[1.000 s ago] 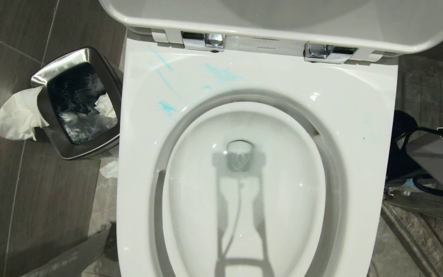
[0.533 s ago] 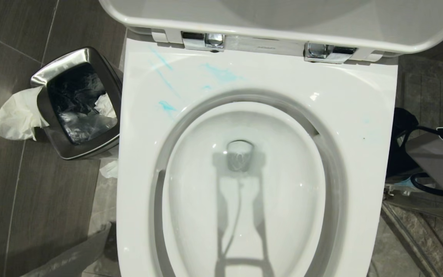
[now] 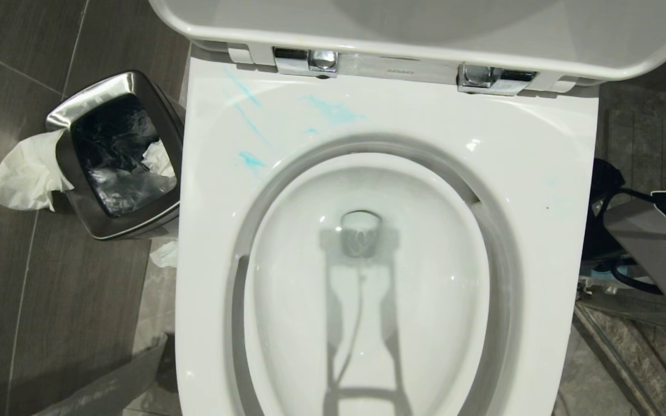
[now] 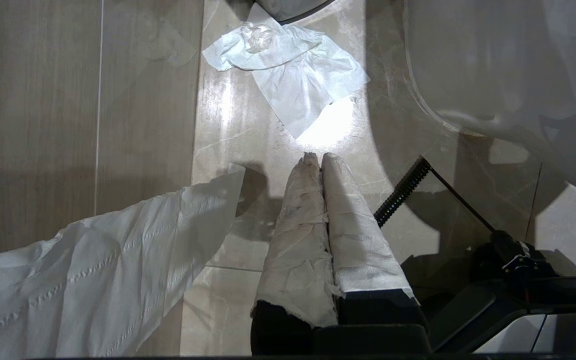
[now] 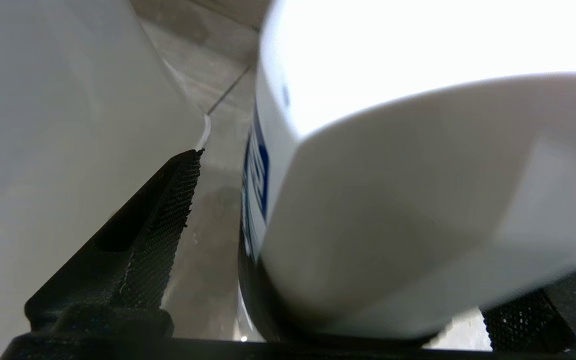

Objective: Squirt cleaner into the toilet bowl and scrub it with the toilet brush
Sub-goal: Pour in the cleaning agent

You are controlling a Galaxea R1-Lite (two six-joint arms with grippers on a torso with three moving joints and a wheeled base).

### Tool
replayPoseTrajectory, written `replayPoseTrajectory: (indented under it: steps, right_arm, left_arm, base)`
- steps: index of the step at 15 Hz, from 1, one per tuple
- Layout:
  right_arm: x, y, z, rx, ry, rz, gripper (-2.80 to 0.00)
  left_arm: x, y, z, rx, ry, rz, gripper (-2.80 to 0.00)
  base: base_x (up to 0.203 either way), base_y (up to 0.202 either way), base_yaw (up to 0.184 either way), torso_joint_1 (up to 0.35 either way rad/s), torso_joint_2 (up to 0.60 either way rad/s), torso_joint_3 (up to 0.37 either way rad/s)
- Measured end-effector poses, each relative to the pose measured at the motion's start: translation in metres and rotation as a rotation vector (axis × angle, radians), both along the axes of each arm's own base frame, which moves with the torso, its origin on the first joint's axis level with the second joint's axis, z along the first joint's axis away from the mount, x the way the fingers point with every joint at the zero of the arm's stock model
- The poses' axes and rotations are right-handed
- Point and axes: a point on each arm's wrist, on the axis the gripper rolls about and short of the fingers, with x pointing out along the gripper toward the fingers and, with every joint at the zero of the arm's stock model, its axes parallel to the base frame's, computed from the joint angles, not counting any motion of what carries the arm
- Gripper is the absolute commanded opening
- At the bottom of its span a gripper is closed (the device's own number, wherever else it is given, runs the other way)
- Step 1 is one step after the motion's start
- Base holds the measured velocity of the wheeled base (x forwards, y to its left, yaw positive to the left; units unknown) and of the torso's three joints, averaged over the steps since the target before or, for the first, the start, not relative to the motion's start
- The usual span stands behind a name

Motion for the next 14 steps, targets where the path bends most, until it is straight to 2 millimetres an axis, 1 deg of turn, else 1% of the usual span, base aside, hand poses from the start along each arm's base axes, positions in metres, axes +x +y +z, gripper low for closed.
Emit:
replayPoseTrajectory:
  steps: [3, 7, 8, 14]
  right_arm:
    - [0.0004, 0.0045, 0.0004, 0.015, 0.002, 0.022, 0.00]
    - [0.0014, 0.0050, -0.0009, 0.017, 0.002, 0.024, 0.00]
    - [0.0022, 0.0051, -0.0009, 0.017, -0.001, 0.024, -2.80]
    - [0.0045, 0.0048, -0.0004, 0.021, -0.011, 0.026, -2.80]
  left_arm:
    - [0.0000, 0.0000, 0.0000, 0.000, 0.000, 0.000, -2.80]
    - [0.0000, 0.0000, 0.0000, 0.000, 0.000, 0.000, -2.80]
    - [0.0000, 0.0000, 0.0000, 0.000, 0.000, 0.000, -2.80]
    - [0.0000, 0.0000, 0.0000, 0.000, 0.000, -0.001, -2.80]
  base:
    - [0.000, 0.000, 0.000, 0.000, 0.00, 0.000]
    - [0.000, 0.000, 0.000, 0.000, 0.00, 0.000]
    - [0.000, 0.000, 0.000, 0.000, 0.00, 0.000]
    - [0.000, 0.000, 0.000, 0.000, 0.00, 0.000]
